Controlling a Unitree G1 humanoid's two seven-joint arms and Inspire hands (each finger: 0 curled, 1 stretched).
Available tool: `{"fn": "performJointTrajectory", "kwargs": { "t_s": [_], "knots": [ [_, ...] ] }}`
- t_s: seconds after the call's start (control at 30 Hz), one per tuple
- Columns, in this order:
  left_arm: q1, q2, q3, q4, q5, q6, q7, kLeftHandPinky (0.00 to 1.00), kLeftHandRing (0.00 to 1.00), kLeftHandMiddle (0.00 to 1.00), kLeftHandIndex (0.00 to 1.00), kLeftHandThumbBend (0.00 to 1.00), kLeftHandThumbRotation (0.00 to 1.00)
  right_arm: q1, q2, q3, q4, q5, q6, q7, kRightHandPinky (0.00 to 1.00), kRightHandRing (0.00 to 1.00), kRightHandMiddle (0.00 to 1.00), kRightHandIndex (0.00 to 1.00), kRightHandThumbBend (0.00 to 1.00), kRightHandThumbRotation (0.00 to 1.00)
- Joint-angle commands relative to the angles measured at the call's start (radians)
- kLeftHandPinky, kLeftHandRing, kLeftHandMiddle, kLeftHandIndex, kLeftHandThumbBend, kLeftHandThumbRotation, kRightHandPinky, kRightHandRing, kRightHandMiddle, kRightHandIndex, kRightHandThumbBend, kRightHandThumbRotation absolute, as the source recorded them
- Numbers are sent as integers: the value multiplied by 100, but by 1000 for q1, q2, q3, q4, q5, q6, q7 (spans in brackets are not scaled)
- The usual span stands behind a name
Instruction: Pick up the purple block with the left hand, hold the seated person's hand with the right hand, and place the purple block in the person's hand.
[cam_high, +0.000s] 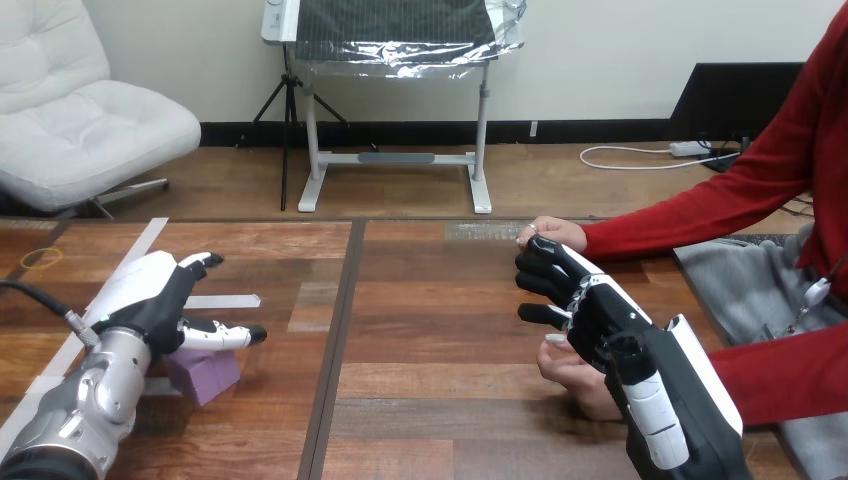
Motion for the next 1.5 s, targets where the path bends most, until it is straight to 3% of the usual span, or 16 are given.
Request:
{"fn": "performJointTrajectory", "kwargs": {
  "t_s": [0.0, 0.67, 1.17, 1.47],
  "knots": [
    [-58, 38, -17, -29, 4, 4, -11, 77, 86, 88, 90, 82, 40, -67, -11, -5, -48, 16, 0, 4, 82, 89, 89, 90, 78, 100],
    [-47, 35, -19, -69, 2, 47, -41, 72, 84, 87, 88, 83, 35, -70, -14, -7, -39, 19, -13, 2, 82, 89, 89, 90, 76, 100],
    [-40, 35, -18, -120, -2, 101, -110, 70, 83, 86, 84, 82, 32, -78, -18, -7, -36, 22, -10, 2, 82, 89, 89, 89, 77, 100],
    [-35, 38, -26, -179, 8, 168, -176, 70, 84, 86, 83, 81, 31, -82, -18, -8, -35, 14, -11, -4, 82, 89, 89, 89, 77, 100]
  ]
}}
